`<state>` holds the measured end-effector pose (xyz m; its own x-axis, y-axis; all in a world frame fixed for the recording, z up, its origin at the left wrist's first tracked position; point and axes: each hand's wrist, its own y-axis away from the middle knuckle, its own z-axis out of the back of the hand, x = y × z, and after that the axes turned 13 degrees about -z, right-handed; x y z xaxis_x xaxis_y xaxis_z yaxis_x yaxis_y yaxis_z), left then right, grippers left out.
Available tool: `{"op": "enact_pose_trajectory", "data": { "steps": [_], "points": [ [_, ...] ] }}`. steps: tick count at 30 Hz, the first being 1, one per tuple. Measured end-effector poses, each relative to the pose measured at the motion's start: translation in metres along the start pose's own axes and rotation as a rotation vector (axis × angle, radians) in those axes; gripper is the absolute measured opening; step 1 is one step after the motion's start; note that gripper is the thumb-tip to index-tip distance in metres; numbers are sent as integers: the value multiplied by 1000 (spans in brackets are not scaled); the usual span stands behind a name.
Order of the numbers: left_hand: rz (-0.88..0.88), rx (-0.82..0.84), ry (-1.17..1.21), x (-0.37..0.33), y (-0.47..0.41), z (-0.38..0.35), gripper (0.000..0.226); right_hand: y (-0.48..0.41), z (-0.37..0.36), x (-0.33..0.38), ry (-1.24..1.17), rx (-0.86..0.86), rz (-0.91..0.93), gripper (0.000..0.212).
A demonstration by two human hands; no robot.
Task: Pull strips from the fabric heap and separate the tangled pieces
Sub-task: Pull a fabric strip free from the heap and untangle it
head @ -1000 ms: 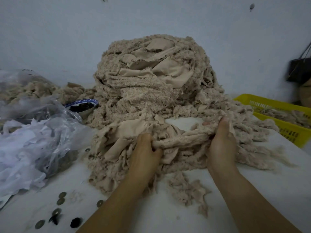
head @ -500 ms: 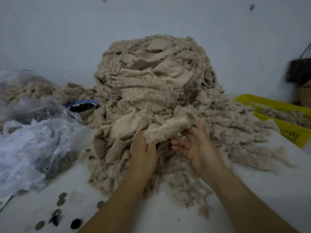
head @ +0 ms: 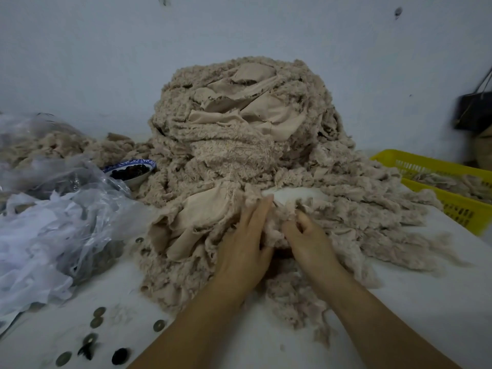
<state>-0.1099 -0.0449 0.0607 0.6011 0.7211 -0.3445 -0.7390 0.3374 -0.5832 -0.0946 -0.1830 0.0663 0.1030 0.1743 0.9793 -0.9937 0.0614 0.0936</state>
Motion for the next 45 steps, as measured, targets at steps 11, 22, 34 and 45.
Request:
{"op": "enact_pose_trajectory", "data": {
  "steps": [11,22,34,45],
  "points": [
    [240,-99,-43,14,-2,4,14,-14,25,17,-891,-62,-258,27],
    [582,-339,263,31,-4,5,12,-17,45,24,-1065,-42,-278,32],
    [321,-159,301,23,3,9,64,-17,39,19,-977,205,-265,21],
    [54,-190,449,-8,5,15,59,-10,29,17,-841,295,6,45]
  ]
}}
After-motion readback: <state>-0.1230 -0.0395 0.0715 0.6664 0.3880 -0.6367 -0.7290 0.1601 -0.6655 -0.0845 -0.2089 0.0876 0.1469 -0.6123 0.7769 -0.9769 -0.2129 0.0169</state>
